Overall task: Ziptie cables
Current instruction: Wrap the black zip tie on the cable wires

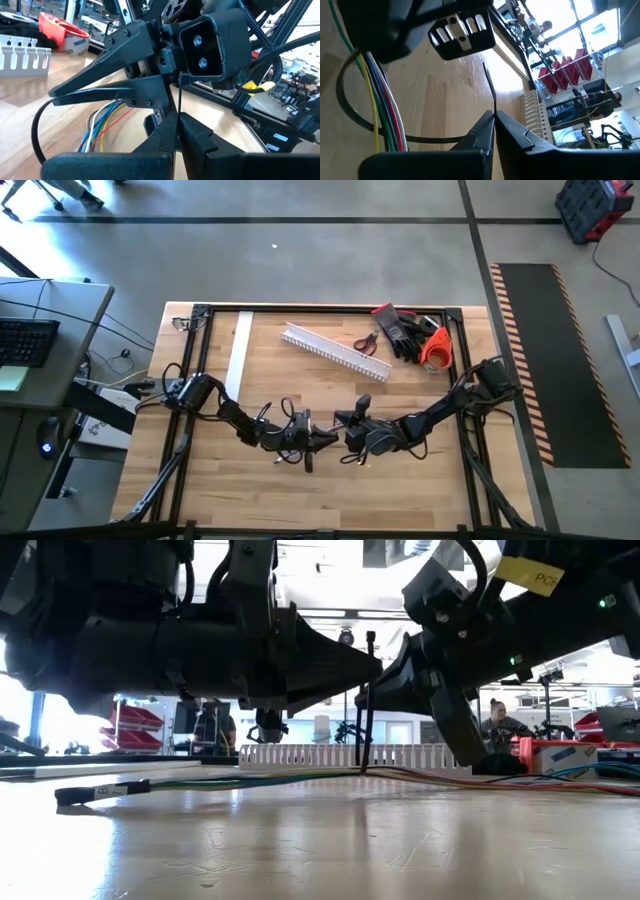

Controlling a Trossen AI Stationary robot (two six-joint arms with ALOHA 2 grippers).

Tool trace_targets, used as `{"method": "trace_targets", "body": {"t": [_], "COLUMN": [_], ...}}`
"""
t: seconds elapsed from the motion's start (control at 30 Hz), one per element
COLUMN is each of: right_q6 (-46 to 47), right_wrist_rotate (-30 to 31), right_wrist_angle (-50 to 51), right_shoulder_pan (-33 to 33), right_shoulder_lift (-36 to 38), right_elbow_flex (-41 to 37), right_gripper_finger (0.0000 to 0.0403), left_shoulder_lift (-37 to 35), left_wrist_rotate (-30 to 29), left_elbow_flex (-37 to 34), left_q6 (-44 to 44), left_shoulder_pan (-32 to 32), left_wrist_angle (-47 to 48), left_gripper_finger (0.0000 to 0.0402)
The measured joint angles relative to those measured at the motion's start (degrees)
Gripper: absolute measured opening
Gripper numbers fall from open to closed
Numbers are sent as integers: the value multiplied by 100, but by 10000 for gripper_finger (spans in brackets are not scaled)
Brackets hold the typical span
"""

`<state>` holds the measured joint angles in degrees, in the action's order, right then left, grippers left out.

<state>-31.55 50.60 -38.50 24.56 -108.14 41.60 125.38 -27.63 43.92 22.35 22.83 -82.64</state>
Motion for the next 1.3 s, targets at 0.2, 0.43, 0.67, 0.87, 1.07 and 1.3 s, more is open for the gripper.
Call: {"method": "trace_targets", "body": {"t": [0.2,0.43,0.67,0.87,1.07,1.3], "right_q6": [139,-26,-271,-402,-545,-730], "right_wrist_rotate": [-5,41,151,384,323,315], "right_wrist_angle": [-56,-362,-182,-34,-17,-63], "right_shoulder_pan": [-2,103,184,186,253,337], "right_shoulder_lift": [0,0,0,0,0,0], "right_elbow_flex": [0,0,145,151,151,151], "right_gripper_finger": [0,0,0,0,0,0], "left_shoulder_lift": [0,2,2,2,2,2], "left_wrist_rotate": [-10,-143,-145,-148,-180,-169], "left_elbow_flex": [0,0,0,0,0,0], "left_q6": [101,166,219,255,315,458], "left_shoulder_pan": [44,50,44,50,63,59], "left_wrist_angle": [8,58,52,52,59,161], "left_gripper_finger": [0,0,0,0,0,0]}}
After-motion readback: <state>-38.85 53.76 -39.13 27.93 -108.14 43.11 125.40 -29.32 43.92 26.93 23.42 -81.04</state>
